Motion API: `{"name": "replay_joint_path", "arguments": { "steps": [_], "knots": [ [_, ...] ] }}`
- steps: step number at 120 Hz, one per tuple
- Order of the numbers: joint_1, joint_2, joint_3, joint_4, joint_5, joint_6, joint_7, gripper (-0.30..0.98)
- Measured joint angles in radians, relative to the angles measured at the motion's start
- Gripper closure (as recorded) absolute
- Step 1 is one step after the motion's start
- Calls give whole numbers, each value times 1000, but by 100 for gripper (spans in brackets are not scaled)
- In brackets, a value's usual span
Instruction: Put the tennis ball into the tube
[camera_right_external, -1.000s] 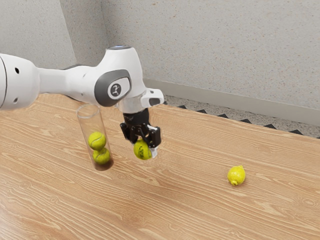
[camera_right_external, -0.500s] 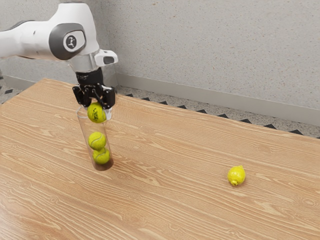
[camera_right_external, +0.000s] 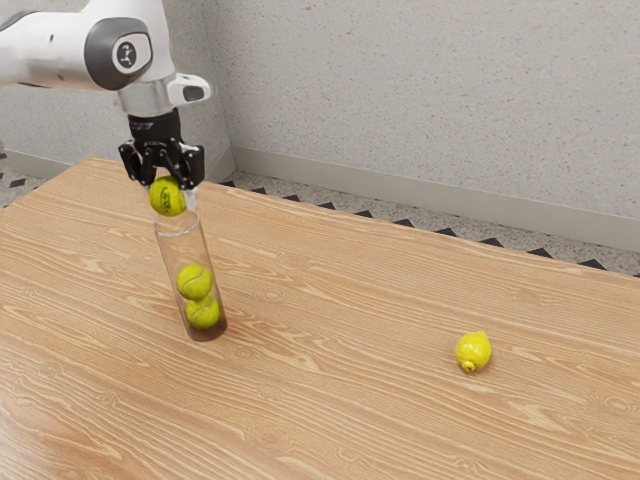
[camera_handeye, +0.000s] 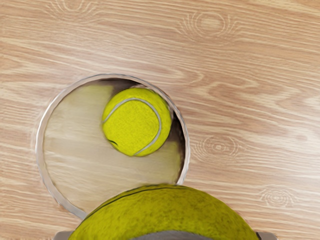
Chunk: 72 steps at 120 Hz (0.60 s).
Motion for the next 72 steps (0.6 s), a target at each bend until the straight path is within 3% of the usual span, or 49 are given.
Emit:
{"name": "replay_joint_path", "arguments": {
  "steps": [17,72],
  "knots": [
    [39,15,2,0,12,-4,1,34],
    [34,94,4,54,22,7,0,35]
  ]
}}
